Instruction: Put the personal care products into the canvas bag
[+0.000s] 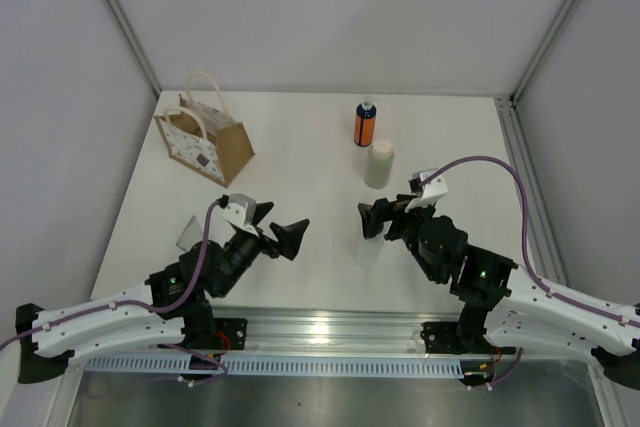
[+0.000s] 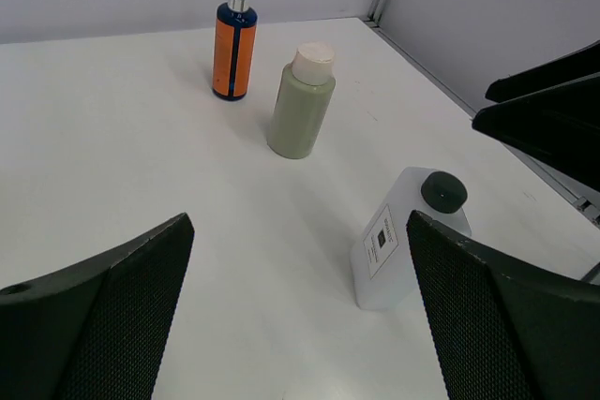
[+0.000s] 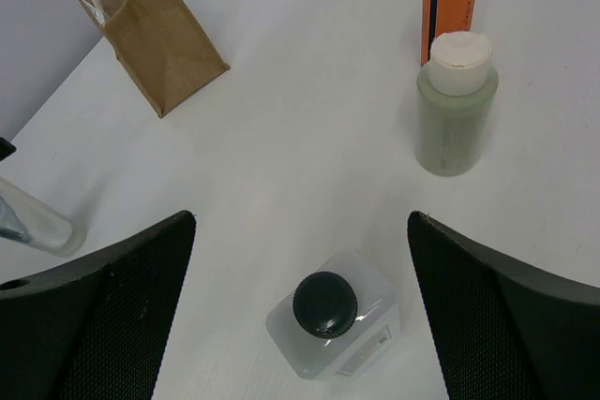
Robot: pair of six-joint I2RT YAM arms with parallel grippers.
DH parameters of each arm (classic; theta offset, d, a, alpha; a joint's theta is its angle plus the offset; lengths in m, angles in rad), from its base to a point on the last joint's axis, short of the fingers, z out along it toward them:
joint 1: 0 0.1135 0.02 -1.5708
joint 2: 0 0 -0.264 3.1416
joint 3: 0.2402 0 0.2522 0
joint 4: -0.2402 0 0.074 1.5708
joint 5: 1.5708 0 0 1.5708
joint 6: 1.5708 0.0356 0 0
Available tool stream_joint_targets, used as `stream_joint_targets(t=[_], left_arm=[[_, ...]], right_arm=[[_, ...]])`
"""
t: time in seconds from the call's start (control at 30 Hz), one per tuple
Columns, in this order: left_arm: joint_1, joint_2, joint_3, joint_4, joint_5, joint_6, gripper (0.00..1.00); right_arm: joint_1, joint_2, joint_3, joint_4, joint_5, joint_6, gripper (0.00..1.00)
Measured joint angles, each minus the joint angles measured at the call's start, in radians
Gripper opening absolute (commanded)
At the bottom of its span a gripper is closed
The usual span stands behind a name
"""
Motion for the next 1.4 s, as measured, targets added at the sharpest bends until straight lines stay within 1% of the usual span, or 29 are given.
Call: stream_joint_targets(t=[0.2,0.33,0.4,0.47,0.57,0.7,0.77,0.9,0.97,1.07,1.27,1.4], left_arm=[[0.0,0.007,0.0,-0.004,-0.014,-0.002,0.99],[0.0,0.027,0.015,-0.069,-0.076,-0.03,0.99],[0.0,0.039,0.035,-0.109,-0.077,-0.06,0.99],[0.001,0.047,0.05,-0.119,-0.044,-0.08,0.99],[0.002,0.076,0.067,-0.112,0.051,-0.098,0.99],[0.002,0.214,0.086,-0.039,0.177,-0.113,0.99],[0.002,0.304,0.089,-0.001,0.242,-0.113,0.99],[0.002,0.479,0.098,0.051,0.339,-0.114,0.99],[0.002,0.542,0.122,0.058,0.357,-0.114,0.99],[0.002,0.634,0.189,0.072,0.369,-0.113,0.99],[-0.004,0.721,0.253,0.122,0.375,-0.113,0.99],[-0.008,0.795,0.303,0.125,0.372,-0.113,0.99]], right_arm=[[0.001,0.002,0.0,0.0,0.0,0.001,0.99],[0.001,0.01,0.0,0.0,0.002,0.001,0.99],[0.001,0.015,0.0,-0.002,0.008,0.001,0.99],[0.002,0.017,0.0,-0.014,0.025,0.004,0.99],[0.002,0.017,0.002,-0.056,0.094,0.019,0.99],[0.002,-0.021,0.004,-0.127,0.189,0.037,0.99],[0.002,-0.076,0.003,-0.136,0.206,0.037,0.99],[0.002,-0.243,-0.009,-0.13,0.217,0.037,0.99],[0.002,-0.316,-0.013,-0.118,0.223,0.037,0.99],[0.002,-0.367,-0.021,-0.108,0.224,0.037,0.99],[0.002,-0.368,-0.033,-0.118,0.22,0.037,0.99],[0.002,-0.366,-0.033,-0.121,0.22,0.037,1.0]])
